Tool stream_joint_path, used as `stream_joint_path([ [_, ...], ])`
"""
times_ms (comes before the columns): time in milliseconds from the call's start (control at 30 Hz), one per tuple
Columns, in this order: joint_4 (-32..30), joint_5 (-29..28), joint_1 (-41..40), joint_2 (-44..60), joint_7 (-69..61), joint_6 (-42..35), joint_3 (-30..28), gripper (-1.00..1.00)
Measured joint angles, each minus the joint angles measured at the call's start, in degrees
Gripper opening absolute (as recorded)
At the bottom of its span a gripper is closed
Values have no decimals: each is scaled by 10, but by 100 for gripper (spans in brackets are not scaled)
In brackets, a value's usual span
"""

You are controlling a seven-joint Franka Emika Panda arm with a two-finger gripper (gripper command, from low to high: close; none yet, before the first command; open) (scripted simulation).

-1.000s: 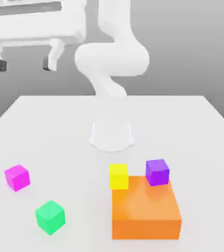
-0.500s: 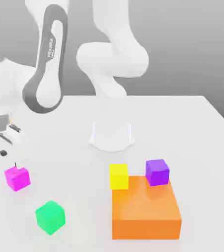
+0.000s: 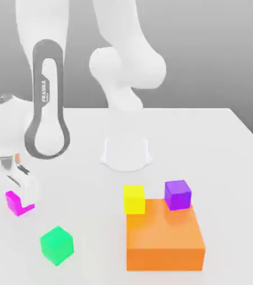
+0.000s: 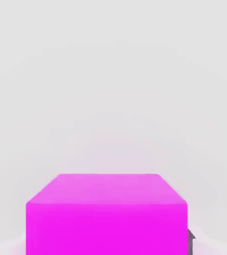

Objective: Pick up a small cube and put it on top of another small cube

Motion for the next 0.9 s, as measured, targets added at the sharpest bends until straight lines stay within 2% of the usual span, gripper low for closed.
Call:
stream_joint_path([
  [100, -13, -75, 22, -54, 56, -38, -39, -100],
  [167, -21, -112, 31, -91, 85, -66, -43, -100],
  [367, -47, -125, 136, -212, 118, -160, 33, -100],
  [667, -88, -137, 276, -399, 165, -302, 187, -100],
  [733, -97, -138, 286, -387, 168, -281, 202, -100],
  [867, -116, -139, 285, -315, 171, -191, 212, -100],
  [900, -118, -139, 285, -303, 171, -176, 213, 100],
])
